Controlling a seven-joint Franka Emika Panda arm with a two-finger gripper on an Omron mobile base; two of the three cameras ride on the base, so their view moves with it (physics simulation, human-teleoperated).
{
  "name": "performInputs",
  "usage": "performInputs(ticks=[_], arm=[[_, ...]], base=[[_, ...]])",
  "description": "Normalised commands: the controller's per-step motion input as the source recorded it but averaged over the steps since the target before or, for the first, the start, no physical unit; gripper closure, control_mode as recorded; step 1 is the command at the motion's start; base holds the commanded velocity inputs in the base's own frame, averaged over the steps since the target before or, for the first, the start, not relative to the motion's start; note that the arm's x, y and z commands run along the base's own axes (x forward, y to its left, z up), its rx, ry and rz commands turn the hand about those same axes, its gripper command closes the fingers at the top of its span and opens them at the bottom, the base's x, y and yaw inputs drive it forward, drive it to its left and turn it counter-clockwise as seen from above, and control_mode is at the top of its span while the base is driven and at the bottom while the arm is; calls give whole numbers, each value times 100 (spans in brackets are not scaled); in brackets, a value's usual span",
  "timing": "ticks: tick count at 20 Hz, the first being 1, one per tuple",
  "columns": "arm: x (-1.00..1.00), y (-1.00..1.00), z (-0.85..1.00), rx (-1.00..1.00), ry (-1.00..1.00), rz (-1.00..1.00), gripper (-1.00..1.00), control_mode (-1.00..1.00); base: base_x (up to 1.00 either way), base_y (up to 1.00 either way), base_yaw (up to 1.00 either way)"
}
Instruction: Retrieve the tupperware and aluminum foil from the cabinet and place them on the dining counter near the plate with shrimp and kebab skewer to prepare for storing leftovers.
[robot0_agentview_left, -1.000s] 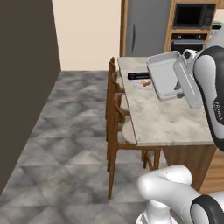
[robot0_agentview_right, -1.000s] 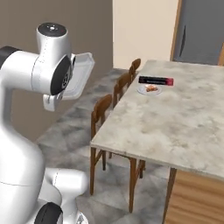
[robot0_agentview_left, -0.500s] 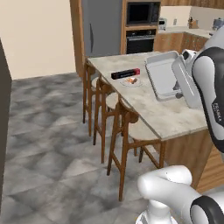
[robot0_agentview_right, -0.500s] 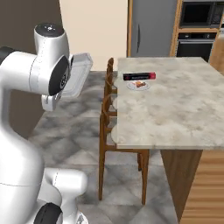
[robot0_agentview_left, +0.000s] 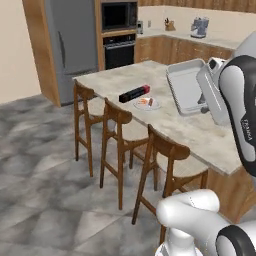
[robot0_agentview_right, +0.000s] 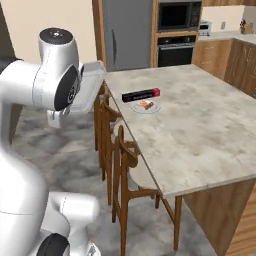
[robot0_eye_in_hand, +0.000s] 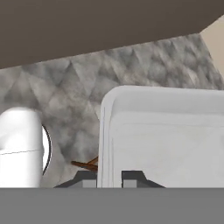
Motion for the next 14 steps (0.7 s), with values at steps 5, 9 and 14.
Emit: performInputs(ticks=[5,9,14], arm=[[0,0,0,0,0,0,100,100],[0,0,0,0,0,0,100,100],[0,0,0,0,0,0,100,100]], base=[[82,100,-52],[73,100,-53],[70,100,-52]])
